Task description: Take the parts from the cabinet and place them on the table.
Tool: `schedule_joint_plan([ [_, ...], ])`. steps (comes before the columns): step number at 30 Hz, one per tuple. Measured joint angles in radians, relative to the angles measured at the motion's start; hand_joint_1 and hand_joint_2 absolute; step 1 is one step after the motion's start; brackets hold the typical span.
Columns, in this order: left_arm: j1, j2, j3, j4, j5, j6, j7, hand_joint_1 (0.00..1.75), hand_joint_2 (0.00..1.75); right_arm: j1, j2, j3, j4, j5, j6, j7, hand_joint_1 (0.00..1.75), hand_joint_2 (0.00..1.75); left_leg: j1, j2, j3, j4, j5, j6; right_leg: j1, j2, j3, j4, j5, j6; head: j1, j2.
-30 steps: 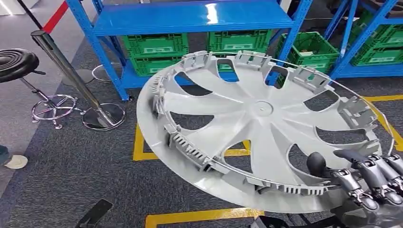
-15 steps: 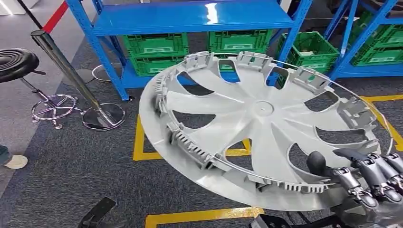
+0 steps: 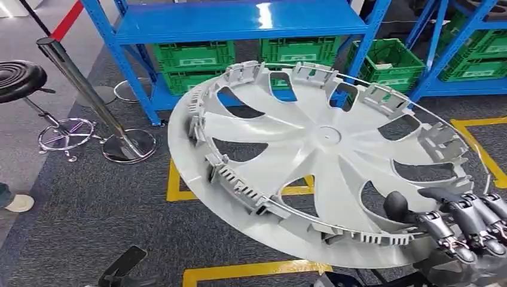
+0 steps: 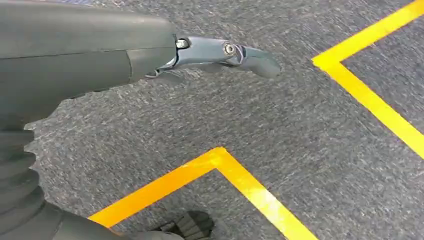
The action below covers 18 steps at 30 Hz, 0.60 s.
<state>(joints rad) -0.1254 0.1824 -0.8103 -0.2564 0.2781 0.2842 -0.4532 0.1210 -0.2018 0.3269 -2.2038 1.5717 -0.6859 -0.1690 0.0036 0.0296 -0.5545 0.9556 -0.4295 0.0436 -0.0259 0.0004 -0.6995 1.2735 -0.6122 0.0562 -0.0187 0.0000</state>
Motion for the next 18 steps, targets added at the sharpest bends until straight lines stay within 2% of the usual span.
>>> schedule_joint_plan([
  [1,0.000,0.000,0.000,0.000,-0.001,0.000,0.000,0.00,1.75,0.001,0.000,0.001,0.002,0.000,0.000,0.000,1.75,1.75,0.001,0.004,0.000,0.002,-0.001,-0.003,-0.003,-0.001,-0.010,0.016,0.008,0.004,0.002,0.000],
  [2,0.000,-0.001,0.000,0.000,-0.002,0.000,0.000,0.00,1.75,0.001,-0.002,0.002,0.003,0.000,0.000,0.000,1.75,1.75,0.004,0.008,0.000,0.005,-0.004,-0.008,-0.006,-0.002,0.005,-0.013,0.036,0.008,0.001,0.000],
  [3,0.000,-0.003,0.000,-0.001,-0.003,0.000,0.000,0.00,1.75,0.001,-0.003,0.002,0.003,0.000,0.000,0.000,1.75,1.75,0.009,0.013,0.000,0.012,-0.009,-0.016,-0.010,-0.006,0.043,-0.088,0.080,0.011,0.002,0.000],
  [4,0.000,-0.004,0.000,-0.003,-0.003,0.000,0.000,0.00,1.75,0.001,-0.003,0.003,0.003,0.000,0.000,0.000,1.75,1.75,0.016,0.017,-0.001,0.025,-0.018,-0.028,-0.014,-0.020,0.099,-0.192,0.129,0.017,0.001,0.000],
  [5,0.000,-0.004,0.000,-0.003,-0.004,0.000,0.000,0.00,1.75,-0.001,-0.005,0.004,0.003,0.000,0.000,0.000,1.75,1.75,0.019,0.022,-0.003,0.041,-0.027,-0.040,-0.014,-0.046,0.129,-0.253,0.126,0.027,0.002,0.000],
  [6,0.000,0.003,0.001,-0.003,-0.005,0.000,0.001,0.00,1.75,-0.001,-0.006,0.005,0.005,0.000,0.000,0.000,1.75,1.75,0.009,0.023,-0.011,0.059,-0.038,-0.051,-0.009,-0.048,0.130,-0.255,0.117,0.013,0.010,0.000],
  [7,0.001,0.002,0.001,-0.005,-0.007,0.000,0.001,0.00,1.75,-0.001,-0.006,0.006,0.003,0.000,0.000,0.000,1.75,1.75,0.008,0.024,-0.013,0.063,-0.037,-0.054,-0.008,-0.032,0.131,-0.245,0.117,-0.009,0.008,0.000],
  [8,0.001,0.002,0.001,-0.005,-0.007,-0.001,0.001,0.00,1.75,0.000,-0.006,0.006,0.003,0.000,0.000,0.000,1.75,1.75,0.008,0.029,-0.012,0.063,-0.035,-0.055,-0.006,-0.030,0.126,-0.239,0.117,-0.013,0.001,0.000],
  [10,0.001,0.002,0.002,-0.006,-0.008,-0.001,0.001,0.00,1.75,0.001,-0.006,0.006,0.003,0.000,0.000,-0.003,1.75,1.75,0.014,0.039,-0.013,0.065,-0.038,-0.060,-0.007,-0.015,0.120,-0.234,0.119,-0.025,0.001,0.000],
  [11,0.000,0.001,0.002,-0.006,-0.010,-0.003,0.001,0.00,1.75,0.001,-0.006,0.006,0.003,0.000,0.000,-0.004,1.75,1.75,0.017,0.017,-0.017,0.081,-0.061,-0.067,-0.008,-0.009,0.119,-0.235,0.121,-0.034,-0.001,0.000],
  [12,0.001,0.001,0.002,-0.007,-0.011,-0.003,0.001,0.00,1.75,-0.001,-0.006,0.006,0.003,0.000,0.000,-0.005,1.75,1.75,0.019,0.001,-0.030,0.117,-0.089,-0.068,-0.008,-0.005,0.119,-0.236,0.122,-0.037,-0.001,0.000],
  [14,0.002,0.001,0.002,-0.008,-0.011,-0.003,0.001,0.00,1.75,-0.001,-0.006,0.006,0.003,0.000,0.000,-0.006,1.75,1.75,0.017,-0.016,-0.102,0.291,-0.177,-0.069,-0.005,0.011,0.116,-0.235,0.124,-0.043,-0.002,0.000],
  [15,0.003,0.001,0.002,-0.008,-0.011,-0.004,0.001,0.00,1.75,-0.001,-0.006,0.007,0.003,0.000,0.000,-0.007,1.75,1.75,0.016,-0.017,-0.132,0.359,-0.201,-0.068,-0.002,0.018,0.115,-0.235,0.124,-0.044,-0.002,0.000],
  [16,0.004,0.001,0.002,-0.008,-0.011,-0.005,0.001,0.00,1.75,-0.001,-0.006,0.007,0.003,0.000,0.000,-0.008,1.75,1.75,0.016,-0.018,-0.150,0.395,-0.205,-0.064,0.001,0.029,0.115,-0.235,0.124,-0.045,-0.002,0.000],
  [17,0.004,0.000,0.002,-0.008,-0.011,-0.005,0.001,0.00,1.75,0.000,-0.006,0.007,0.003,0.000,0.000,-0.008,1.75,1.75,0.014,-0.019,-0.143,0.380,-0.183,-0.058,0.003,0.038,0.116,-0.235,0.124,-0.046,-0.002,0.000],
  [18,0.004,0.000,0.002,-0.008,-0.011,-0.005,0.001,0.00,1.75,-0.001,-0.006,0.007,0.003,0.000,0.000,-0.008,1.75,1.75,0.012,-0.022,-0.120,0.324,-0.142,-0.050,0.005,0.050,0.116,-0.235,0.125,-0.046,-0.002,0.000],
])
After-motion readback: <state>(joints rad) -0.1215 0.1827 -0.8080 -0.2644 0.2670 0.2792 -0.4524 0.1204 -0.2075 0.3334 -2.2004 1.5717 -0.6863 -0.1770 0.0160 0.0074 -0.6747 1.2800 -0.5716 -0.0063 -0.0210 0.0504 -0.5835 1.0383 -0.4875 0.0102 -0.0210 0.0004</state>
